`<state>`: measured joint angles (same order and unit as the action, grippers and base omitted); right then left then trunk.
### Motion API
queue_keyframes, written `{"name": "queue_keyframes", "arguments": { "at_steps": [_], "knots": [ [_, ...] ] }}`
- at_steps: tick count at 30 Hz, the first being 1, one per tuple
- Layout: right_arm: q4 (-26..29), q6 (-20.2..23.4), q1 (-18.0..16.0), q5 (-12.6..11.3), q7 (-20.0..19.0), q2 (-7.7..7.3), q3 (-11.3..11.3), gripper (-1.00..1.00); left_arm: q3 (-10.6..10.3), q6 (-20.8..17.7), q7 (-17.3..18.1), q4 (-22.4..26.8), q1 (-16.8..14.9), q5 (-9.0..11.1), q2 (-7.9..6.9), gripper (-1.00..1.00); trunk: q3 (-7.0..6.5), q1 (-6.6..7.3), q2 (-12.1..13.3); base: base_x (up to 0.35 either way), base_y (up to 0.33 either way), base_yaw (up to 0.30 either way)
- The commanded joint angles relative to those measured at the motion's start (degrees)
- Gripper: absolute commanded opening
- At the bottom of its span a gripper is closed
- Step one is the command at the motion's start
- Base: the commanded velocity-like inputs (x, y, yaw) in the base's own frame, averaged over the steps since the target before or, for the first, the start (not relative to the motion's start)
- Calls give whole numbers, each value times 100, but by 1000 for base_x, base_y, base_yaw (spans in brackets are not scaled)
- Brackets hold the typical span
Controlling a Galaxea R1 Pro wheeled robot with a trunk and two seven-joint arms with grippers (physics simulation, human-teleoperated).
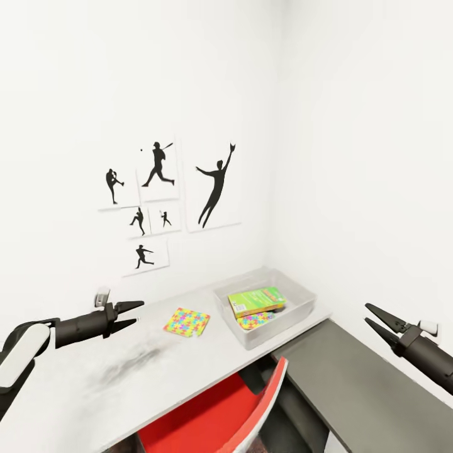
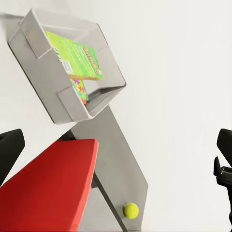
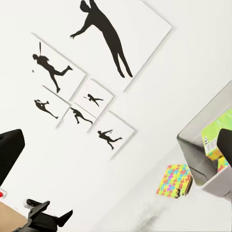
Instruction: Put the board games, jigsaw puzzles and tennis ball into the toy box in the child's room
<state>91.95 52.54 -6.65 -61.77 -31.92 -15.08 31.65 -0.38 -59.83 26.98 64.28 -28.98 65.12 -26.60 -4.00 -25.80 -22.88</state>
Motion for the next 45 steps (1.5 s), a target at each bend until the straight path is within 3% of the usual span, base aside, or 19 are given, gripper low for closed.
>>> {"name": "queue_keyframes", "arguments": {
  "at_steps": [1,4,14,22,34,40,45],
  "knots": [
    [-2,29,-3,8,-18,5,15,100,-4,-11,41,-4,-2,-16,-73,100,3,1,-4,-277,0,0],
    [-2,24,-3,7,-14,14,21,100,-3,-11,72,-3,2,-3,-146,100,3,1,-4,-238,0,0],
    [-1,7,-3,7,5,35,26,100,22,-4,1001,-25,93,-72,-226,100,3,1,-4,-57,0,0],
    [-1,0,-3,7,9,47,25,100,29,-4,1126,-44,110,-85,-231,100,3,1,-4,-4,0,26],
    [-1,-6,-3,7,77,44,-5,100,66,-10,1170,-52,112,-70,-323,100,24,1,-4,0,0,246],
    [-1,-1,-3,7,345,35,-10,100,73,-11,1199,-18,112,-13,-508,100,39,1,-4,0,0,280],
    [-1,1,-3,7,459,40,-10,100,73,-11,1301,-14,112,-3,-570,100,58,1,-4,0,0,274]
  ]
}}
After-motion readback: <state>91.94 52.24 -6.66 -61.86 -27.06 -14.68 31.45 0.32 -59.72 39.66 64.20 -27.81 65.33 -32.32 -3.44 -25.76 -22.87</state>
